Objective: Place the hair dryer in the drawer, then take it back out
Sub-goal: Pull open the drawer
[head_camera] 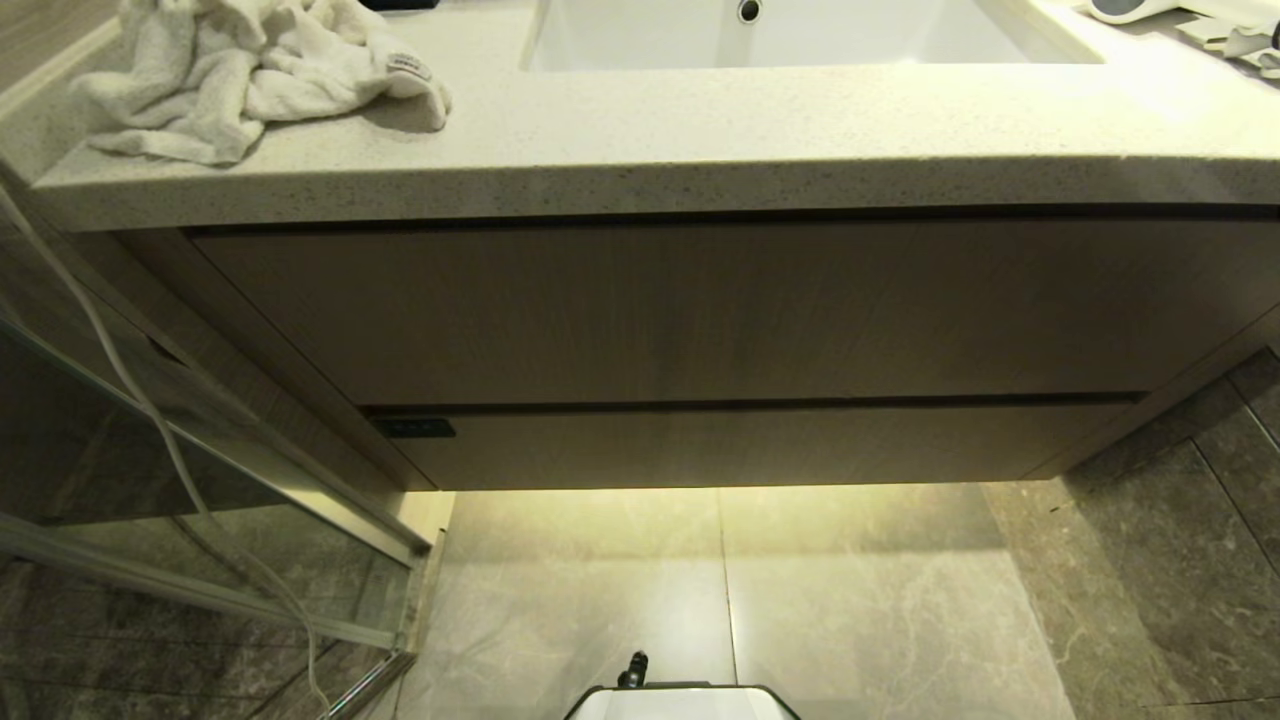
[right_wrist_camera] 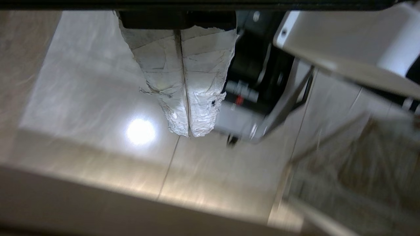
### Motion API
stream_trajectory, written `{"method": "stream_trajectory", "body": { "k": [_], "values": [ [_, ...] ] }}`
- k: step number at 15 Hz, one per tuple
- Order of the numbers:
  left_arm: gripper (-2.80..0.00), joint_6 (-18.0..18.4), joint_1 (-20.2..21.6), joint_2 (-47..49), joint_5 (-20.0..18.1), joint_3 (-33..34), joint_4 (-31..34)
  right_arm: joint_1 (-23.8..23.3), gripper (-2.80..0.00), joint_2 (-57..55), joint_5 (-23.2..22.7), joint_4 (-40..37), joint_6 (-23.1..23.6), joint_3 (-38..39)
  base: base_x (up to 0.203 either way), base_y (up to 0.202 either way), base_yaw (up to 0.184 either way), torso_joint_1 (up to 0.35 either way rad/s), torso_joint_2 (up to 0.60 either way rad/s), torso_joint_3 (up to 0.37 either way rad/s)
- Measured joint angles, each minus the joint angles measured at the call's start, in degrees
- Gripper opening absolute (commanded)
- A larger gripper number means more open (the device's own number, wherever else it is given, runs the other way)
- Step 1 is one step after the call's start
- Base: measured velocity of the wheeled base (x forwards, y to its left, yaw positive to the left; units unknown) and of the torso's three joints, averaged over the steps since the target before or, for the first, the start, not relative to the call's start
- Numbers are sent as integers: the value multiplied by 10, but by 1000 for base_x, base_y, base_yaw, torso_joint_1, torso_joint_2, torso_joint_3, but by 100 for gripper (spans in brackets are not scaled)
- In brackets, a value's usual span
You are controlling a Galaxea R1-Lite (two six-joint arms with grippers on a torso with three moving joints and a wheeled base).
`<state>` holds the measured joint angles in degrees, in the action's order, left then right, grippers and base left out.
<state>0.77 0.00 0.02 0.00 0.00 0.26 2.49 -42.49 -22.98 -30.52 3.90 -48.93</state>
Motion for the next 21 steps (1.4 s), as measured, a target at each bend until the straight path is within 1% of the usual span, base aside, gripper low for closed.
{"method": "stream_trajectory", "body": {
  "k": [2, 3, 5, 6, 7, 8, 9, 10, 11, 12, 13, 15, 16, 18, 19, 20, 21],
  "values": [
    [-280, 0, 0, 0, 0, 0, 0, 21, -280, -100, -26, -36, 44, -19, 0, 0, 0, 0, 0, 0],
    [-280, 0, 0, 0, 0, 0, 0, 30, 0, -148, -40, -50, 71, -23, 0, 0, 0, 0, 0, 0],
    [-280, 0, 0, 0, 0, 0, 0, 41, 0, -226, -62, -64, 131, -23, 0, 0, 0, 0, 0, 0],
    [-280, 0, 0, 0, 0, 0, 0, 44, 0, -263, -64, -70, 175, -18, 0, 0, 0, 0, 0, 0],
    [-280, 0, 0, 0, 0, 0, 0, 45, 0, -296, -56, -72, 233, -11, 0, 0, 0, 0, 0, 0],
    [-280, 0, 0, 0, 0, 0, 0, 45, 0, -325, -37, -70, 292, -6, 0, 0, 0, 0, 0, 0],
    [-280, 0, 0, 0, 0, 0, 0, 44, 0, -354, 0, -66, 354, 0, 0, 0, 0, 0, 0, 0],
    [-280, 0, 0, 0, 0, 0, 0, 44, 0, -382, 47, -49, 407, 8, 0, 0, 0, 0, 0, 0],
    [-280, 0, 0, 0, 0, 0, 0, 44, 0, -403, 86, -19, 441, 17, 0, 0, 0, 0, 0, 0],
    [-280, 0, 0, 0, 0, 0, 0, 45, 0, -426, 119, 32, 463, 30, 0, 0, 0, 0, 0, 0],
    [-280, 0, 0, 0, 0, 0, 0, 50, 0, -444, 135, 88, 472, 48, 0, 0, 0, 0, 0, 0],
    [-280, 0, 0, 0, 0, 0, 0, 59, 0, -476, 144, 207, 496, 102, 0, 0, 0, 0, 0, 0],
    [-280, 0, 0, 0, 0, 0, 0, 62, 0, -492, 145, 275, 520, 126, 0, 0, 0, 0, 0, 0],
    [-280, 0, 0, 0, 0, 0, 0, 65, 0, -521, 135, 385, 565, 151, 0, 0, 0, 0, 0, 0],
    [-280, 0, 0, 0, 0, 0, 0, 66, 0, -537, 125, 440, 574, 160, 0, 0, 0, 0, 0, 0],
    [-280, 0, 0, 0, 0, 0, 0, 67, 0, -555, 107, 493, 579, 166, 0, 0, 0, 0, 0, 0],
    [-280, 0, 0, 0, 0, 0, 0, 68, 0, -577, 80, 554, 586, 171, 0, 0, 0, 0, 0, 0]
  ]
}}
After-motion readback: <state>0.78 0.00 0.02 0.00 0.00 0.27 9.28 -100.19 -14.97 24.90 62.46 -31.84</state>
